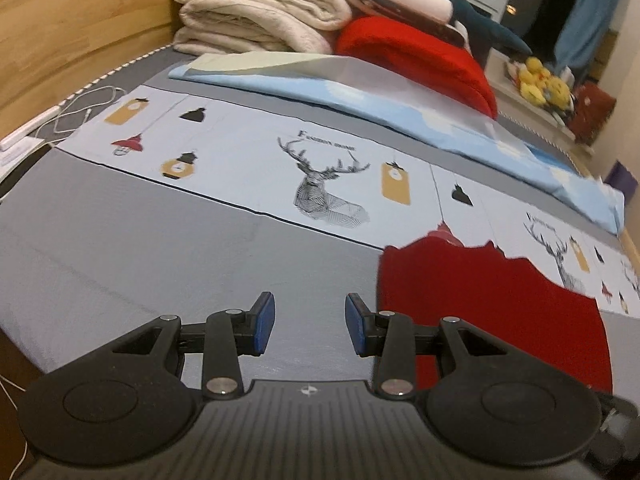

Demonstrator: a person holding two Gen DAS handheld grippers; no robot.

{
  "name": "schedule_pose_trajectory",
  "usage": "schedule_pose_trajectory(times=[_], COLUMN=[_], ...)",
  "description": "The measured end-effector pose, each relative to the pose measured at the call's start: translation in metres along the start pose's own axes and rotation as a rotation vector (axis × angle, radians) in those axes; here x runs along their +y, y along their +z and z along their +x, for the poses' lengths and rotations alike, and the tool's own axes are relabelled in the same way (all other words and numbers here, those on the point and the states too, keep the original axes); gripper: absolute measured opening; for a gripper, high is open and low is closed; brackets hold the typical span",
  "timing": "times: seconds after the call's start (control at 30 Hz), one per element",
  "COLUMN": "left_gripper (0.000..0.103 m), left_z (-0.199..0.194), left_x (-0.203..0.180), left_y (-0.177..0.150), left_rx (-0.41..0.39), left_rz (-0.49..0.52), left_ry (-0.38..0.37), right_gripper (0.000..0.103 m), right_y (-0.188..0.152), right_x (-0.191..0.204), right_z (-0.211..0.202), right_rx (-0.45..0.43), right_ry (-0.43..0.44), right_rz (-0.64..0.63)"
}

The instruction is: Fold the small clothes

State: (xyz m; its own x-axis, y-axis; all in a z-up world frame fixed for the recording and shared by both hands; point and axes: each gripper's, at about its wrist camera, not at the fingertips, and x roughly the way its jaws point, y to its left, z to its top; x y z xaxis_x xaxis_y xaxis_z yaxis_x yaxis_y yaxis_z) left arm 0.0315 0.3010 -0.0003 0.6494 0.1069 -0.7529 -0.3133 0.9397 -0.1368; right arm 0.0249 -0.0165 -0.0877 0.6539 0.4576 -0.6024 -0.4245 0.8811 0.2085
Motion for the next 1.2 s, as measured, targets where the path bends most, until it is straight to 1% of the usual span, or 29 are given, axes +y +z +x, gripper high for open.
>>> schedule_pose_trajectory(times=[0.1, 0.13, 0.17, 0.23, 0.3, 0.33, 0.47, 0.53, 0.63, 0.73, 0.8, 0.83, 0.9, 0.93, 0.97, 1.0, 1.1, 1.17, 1.2], left_gripper=[0.043, 0.043, 0.043, 0.043, 0.044, 0.045, 0.046, 0.047, 0.047, 0.047, 0.047, 0.047, 0.047, 0.047, 0.047, 0.047, 0.047, 0.047, 0.047], left_z=[-0.002, -0.002, -0.002, -0.002, -0.002, -0.002, 0.000, 0.001, 0.004, 0.007, 0.008, 0.009, 0.009, 0.010, 0.010, 0.011, 0.013, 0.015, 0.016], left_x=[0.006, 0.007, 0.008, 0.009, 0.009, 0.009, 0.010, 0.009, 0.007, 0.004, 0.004, 0.004, 0.000, -0.002, -0.005, -0.009, -0.025, -0.041, -0.049], left_y=[0.001, 0.002, 0.002, 0.002, 0.001, 0.001, 0.003, 0.003, 0.004, 0.005, 0.006, 0.007, 0.008, 0.010, 0.010, 0.012, 0.014, 0.015, 0.016], left_rx=[0.003, 0.007, 0.011, 0.016, 0.016, 0.018, 0.023, 0.027, 0.034, 0.040, 0.043, 0.043, 0.040, 0.038, 0.036, 0.035, 0.031, 0.034, 0.035], left_rz=[-0.012, -0.013, -0.013, -0.010, -0.010, -0.011, -0.020, -0.018, -0.013, -0.013, -0.014, -0.015, -0.022, -0.025, -0.031, -0.034, -0.039, -0.035, -0.031], left_ry=[0.007, 0.007, 0.007, 0.009, 0.012, 0.012, 0.008, 0.008, 0.008, 0.009, 0.010, 0.009, 0.007, 0.007, 0.007, 0.006, 0.001, -0.007, -0.014], right_gripper=[0.016, 0.022, 0.032, 0.041, 0.042, 0.045, 0.048, 0.049, 0.050, 0.056, 0.053, 0.045, 0.038, 0.030, 0.026, 0.025, 0.022, 0.021, 0.021], right_y=[0.000, 0.000, 0.000, -0.003, -0.007, -0.010, -0.023, -0.029, -0.040, -0.050, -0.055, -0.056, -0.050, -0.044, -0.036, -0.028, 0.005, 0.028, 0.039], right_x=[0.020, 0.028, 0.035, 0.054, 0.069, 0.077, 0.105, 0.117, 0.131, 0.142, 0.148, 0.148, 0.146, 0.143, 0.139, 0.133, 0.106, 0.073, 0.049], right_z=[0.009, 0.012, 0.014, 0.019, 0.024, 0.027, 0.043, 0.052, 0.067, 0.079, 0.086, 0.088, 0.089, 0.088, 0.086, 0.081, 0.049, 0.020, 0.002], right_rx=[0.001, 0.001, -0.003, -0.014, -0.011, -0.004, 0.023, 0.047, 0.063, 0.049, 0.038, 0.028, 0.024, 0.024, 0.023, 0.012, -0.094, -0.177, -0.227], right_ry=[0.065, 0.083, 0.099, 0.129, 0.156, 0.167, 0.191, 0.181, 0.116, 0.058, 0.016, -0.002, 0.010, 0.021, 0.035, 0.049, 0.068, 0.076, 0.078], right_rz=[-0.052, -0.075, -0.102, -0.175, -0.243, -0.281, -0.420, -0.475, -0.564, -0.667, -0.731, -0.746, -0.718, -0.686, -0.645, -0.593, -0.409, -0.237, -0.132])
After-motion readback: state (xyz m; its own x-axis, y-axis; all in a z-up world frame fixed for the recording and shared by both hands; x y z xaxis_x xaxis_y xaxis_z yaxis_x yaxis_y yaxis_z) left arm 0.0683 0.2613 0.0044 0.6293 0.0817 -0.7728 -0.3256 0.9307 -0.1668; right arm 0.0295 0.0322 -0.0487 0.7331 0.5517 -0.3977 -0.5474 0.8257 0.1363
